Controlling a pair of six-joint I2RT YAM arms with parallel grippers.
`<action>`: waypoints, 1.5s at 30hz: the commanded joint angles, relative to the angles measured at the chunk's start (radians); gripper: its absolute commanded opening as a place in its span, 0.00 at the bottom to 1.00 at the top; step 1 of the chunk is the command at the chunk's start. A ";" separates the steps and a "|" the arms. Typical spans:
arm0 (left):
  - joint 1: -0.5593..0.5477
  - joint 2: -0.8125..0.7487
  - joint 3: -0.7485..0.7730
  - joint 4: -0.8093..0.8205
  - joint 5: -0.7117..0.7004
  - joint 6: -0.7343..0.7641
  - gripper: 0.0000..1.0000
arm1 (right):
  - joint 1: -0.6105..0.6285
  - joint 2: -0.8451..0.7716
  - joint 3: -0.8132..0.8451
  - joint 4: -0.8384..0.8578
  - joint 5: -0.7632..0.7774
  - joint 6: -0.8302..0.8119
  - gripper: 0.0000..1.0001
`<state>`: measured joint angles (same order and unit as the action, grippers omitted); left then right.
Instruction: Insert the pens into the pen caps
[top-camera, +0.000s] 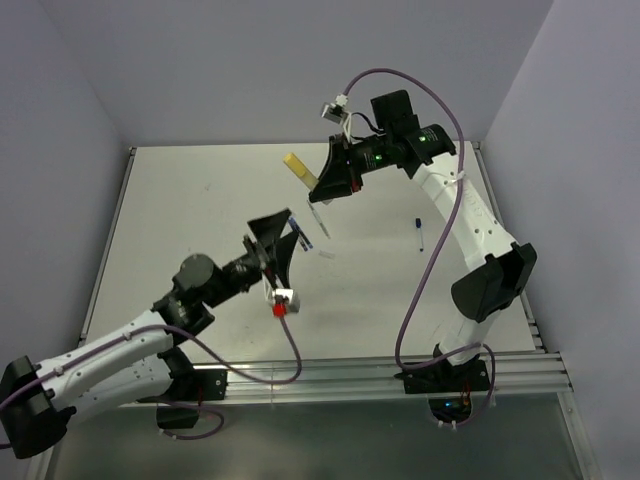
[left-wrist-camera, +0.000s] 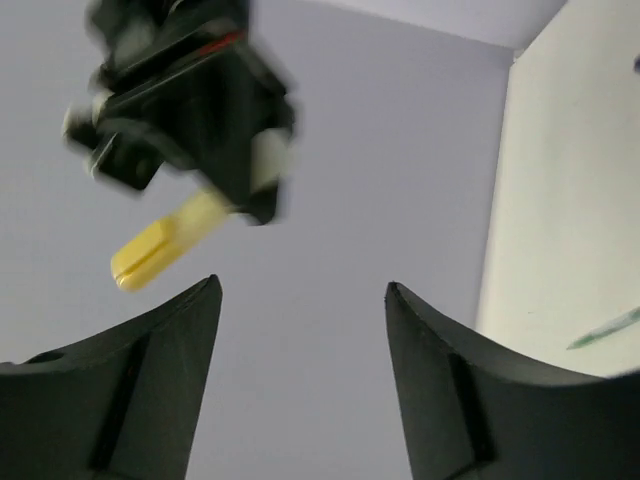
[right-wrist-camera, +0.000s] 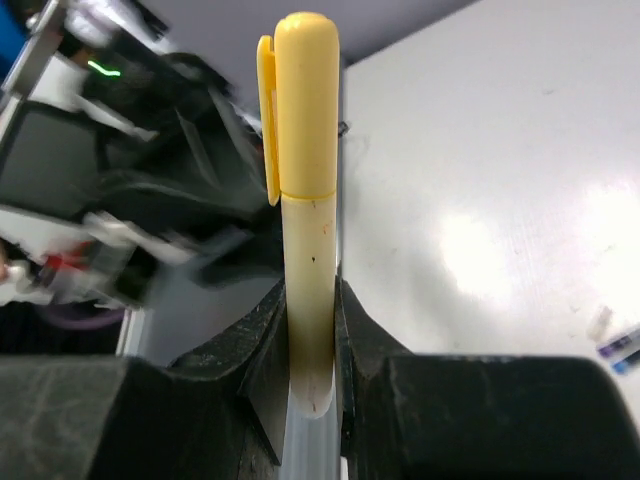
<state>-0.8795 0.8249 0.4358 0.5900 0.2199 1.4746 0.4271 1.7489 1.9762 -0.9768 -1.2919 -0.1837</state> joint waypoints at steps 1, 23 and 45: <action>0.011 0.026 0.379 -0.416 -0.204 -0.711 0.69 | -0.062 -0.087 -0.129 0.367 0.083 0.231 0.00; 0.540 0.487 0.795 -0.103 0.656 -2.486 0.69 | 0.016 -0.322 -0.677 1.150 0.052 0.779 0.00; 0.537 0.482 0.655 0.142 0.661 -2.656 0.34 | 0.059 -0.275 -0.634 1.165 0.059 0.819 0.00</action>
<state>-0.3378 1.3224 1.0946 0.6453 0.8749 -1.1488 0.4789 1.4776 1.3052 0.1421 -1.2251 0.6312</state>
